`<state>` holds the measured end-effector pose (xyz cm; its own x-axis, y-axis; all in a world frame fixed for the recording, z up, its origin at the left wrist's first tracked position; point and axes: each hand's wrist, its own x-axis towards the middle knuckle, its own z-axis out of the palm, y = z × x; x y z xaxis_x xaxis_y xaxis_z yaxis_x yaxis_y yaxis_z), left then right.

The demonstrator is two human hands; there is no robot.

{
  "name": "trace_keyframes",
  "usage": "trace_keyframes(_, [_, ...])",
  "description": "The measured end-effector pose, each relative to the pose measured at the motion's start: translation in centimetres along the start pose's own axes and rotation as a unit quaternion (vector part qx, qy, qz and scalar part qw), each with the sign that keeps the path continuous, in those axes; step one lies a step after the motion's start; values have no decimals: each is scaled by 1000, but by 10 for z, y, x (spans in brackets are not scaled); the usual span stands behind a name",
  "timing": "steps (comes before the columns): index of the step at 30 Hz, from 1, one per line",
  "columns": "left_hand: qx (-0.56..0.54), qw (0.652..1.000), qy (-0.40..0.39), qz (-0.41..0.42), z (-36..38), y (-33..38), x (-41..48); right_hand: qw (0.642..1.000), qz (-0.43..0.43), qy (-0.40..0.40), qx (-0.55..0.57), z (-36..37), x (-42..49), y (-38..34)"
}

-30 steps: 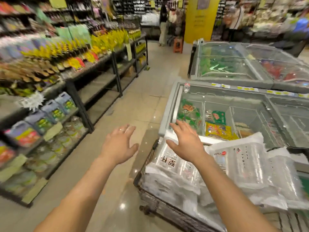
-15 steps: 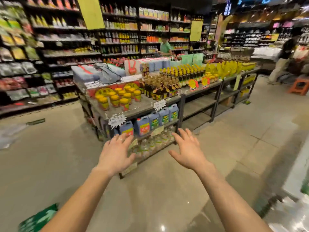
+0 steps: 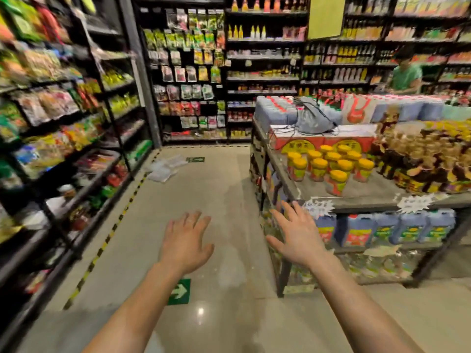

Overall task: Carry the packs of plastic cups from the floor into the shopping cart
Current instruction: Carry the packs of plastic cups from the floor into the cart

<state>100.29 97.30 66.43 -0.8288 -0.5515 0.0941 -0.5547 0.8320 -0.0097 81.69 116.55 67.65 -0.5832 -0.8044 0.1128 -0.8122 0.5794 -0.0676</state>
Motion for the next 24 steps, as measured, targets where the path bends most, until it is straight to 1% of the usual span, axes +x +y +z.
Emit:
trace_keyframes(3, [-1, 999, 3, -40, 15, -32, 63, 1000, -27, 6, -3, 18, 89, -1])
trace_keyframes(8, [-5, 996, -1, -90, 23, -69, 175, 998, -62, -16, 2, 34, 236, 1])
trace_keyframes(15, [-5, 990, -3, -144, 33, -119, 305, 992, -114, -35, 30, 46, 395, -8])
trace_keyframes(20, [-12, 987, 2, -162, 49, -163, 393, 990, -135, -25, 29, 62, 500, -22])
trace_keyframes(24, [-15, 986, -8, -164, 66, -216, 469, 990, -136, -34, 20, 82, 596, -42])
